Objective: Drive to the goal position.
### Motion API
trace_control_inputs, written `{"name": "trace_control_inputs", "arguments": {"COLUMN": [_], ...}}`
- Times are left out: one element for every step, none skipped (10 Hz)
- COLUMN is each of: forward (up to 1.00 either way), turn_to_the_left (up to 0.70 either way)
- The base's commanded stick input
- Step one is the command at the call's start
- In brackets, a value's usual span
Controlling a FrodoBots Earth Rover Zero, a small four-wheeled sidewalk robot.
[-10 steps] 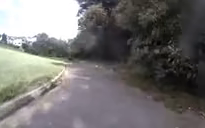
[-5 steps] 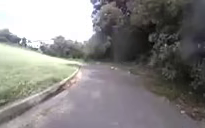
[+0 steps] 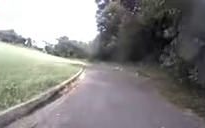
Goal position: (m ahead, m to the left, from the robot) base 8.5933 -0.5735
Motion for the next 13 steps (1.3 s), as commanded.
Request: {"name": "trace_control_inputs", "arguments": {"forward": [1.00, 1.00, 1.00, 1.00, 1.00, 1.00, 1.00, 1.00, 1.00, 1.00, 1.00, 1.00, 1.00], "turn_to_the_left": [0.00, 0.00, 0.00, 0.00, 0.00, 0.00, 0.00, 0.00, 0.00, 0.00, 0.00, 0.00, 0.00]}}
